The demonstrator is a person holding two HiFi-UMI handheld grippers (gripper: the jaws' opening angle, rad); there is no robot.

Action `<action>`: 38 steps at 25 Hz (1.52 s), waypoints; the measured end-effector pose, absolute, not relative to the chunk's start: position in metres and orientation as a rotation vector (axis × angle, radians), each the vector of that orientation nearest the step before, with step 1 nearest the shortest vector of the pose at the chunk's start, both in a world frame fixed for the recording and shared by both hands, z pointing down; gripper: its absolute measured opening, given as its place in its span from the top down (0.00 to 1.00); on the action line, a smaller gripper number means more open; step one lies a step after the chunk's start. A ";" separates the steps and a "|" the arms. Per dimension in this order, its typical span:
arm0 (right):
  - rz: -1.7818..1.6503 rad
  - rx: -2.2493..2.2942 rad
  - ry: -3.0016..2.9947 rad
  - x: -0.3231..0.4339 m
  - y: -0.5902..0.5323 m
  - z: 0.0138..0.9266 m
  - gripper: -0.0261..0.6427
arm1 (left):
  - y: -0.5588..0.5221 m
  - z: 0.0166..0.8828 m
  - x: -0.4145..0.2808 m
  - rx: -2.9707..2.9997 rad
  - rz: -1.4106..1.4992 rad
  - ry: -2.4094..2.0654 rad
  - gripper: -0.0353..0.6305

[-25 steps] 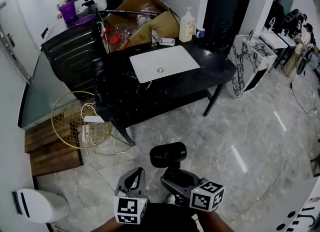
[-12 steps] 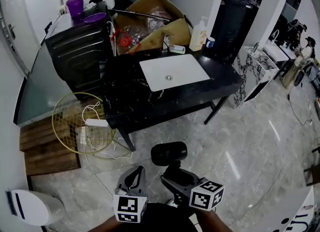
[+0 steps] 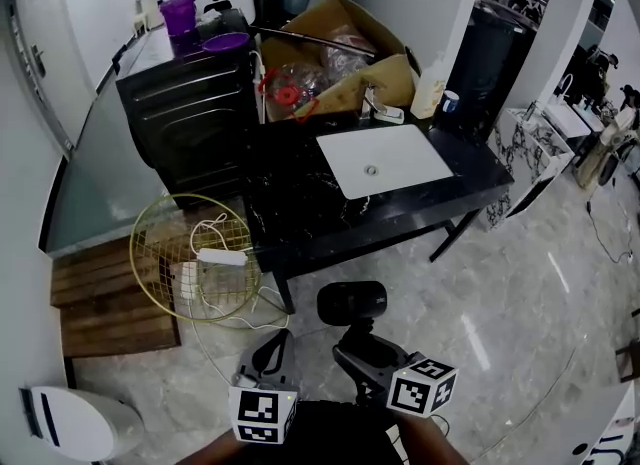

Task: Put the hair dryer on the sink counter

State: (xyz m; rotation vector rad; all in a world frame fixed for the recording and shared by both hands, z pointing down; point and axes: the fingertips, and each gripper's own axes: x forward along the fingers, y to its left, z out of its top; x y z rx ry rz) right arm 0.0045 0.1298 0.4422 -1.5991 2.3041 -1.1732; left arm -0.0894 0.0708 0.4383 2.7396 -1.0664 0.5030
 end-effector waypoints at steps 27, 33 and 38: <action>-1.248 -1.576 2.476 0.001 -0.039 0.471 0.56 | -0.082 0.456 -0.135 2.577 0.472 -1.308 0.94; -1.265 -1.564 2.520 0.028 -0.101 0.477 0.56 | -0.139 0.459 -0.109 2.537 0.480 -1.340 0.94; -1.268 -1.569 2.562 0.046 -0.145 0.478 0.56 | -0.175 0.460 -0.086 2.515 0.492 -1.341 0.94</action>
